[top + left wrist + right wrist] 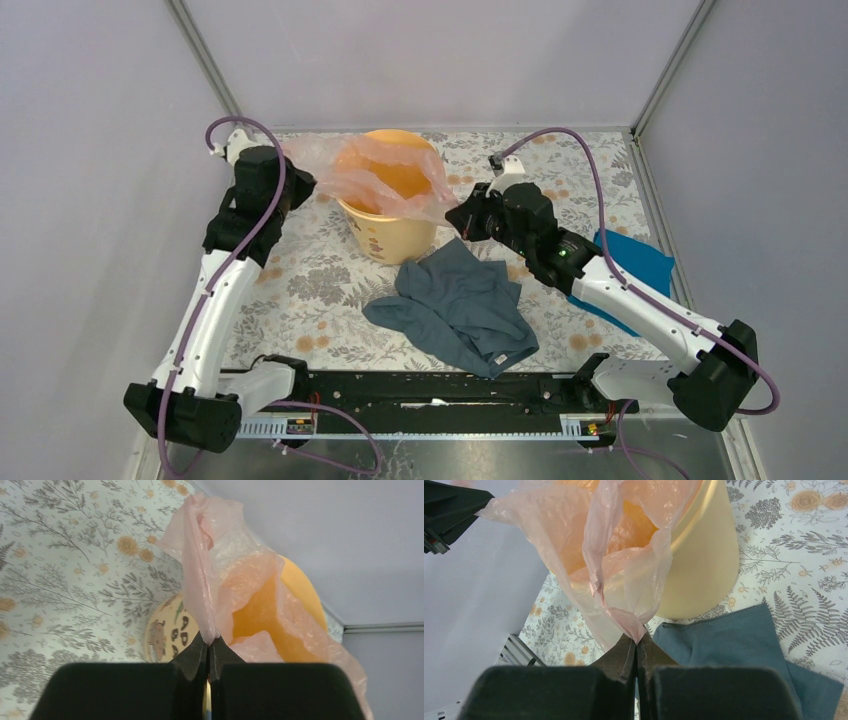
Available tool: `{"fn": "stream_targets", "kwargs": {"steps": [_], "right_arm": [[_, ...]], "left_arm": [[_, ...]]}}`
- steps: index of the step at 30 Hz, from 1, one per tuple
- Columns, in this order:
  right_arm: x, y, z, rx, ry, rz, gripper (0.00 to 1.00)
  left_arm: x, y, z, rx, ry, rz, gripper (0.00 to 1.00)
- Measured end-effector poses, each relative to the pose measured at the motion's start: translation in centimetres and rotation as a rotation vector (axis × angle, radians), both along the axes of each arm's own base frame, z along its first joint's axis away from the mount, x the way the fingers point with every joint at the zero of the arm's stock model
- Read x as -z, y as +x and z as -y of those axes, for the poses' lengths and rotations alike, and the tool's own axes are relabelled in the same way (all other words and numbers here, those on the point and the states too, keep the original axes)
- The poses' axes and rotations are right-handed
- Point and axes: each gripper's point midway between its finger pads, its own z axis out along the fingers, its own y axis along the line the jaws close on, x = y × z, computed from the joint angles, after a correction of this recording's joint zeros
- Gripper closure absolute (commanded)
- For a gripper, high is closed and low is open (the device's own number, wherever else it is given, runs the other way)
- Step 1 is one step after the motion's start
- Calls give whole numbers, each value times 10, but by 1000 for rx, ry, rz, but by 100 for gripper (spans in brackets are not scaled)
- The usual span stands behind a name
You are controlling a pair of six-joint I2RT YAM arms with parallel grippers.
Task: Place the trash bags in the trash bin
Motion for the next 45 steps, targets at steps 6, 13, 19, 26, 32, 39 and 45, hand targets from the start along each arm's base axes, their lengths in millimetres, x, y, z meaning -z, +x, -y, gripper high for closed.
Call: {"fn": "stream_targets", "kwargs": {"steps": [6,13,19,26,32,39,45], "right_arm": [[5,1,3,10,-21,-13,100],[13,6,9,25,-38,-36,100],[17,11,17,50,-49,-48,100],[30,24,34,104,-70,-76,98],[41,29,40,124,-89,-100,98],[47,34,40,132,-100,-101,89],[68,54,42,168,-164,-85,80]], "left_arm": [[19,-4,-7,111,24,-16,100],[14,-27,10,298,66,50,100],[11,-34,6,329,128,82,100],[50,-35,-4,295,151,-8,100],[74,-48,-5,286,138,-49,100],[80,-57,-5,275,113,-47,100],[115,-44,1,273,56,-110,91]]}}
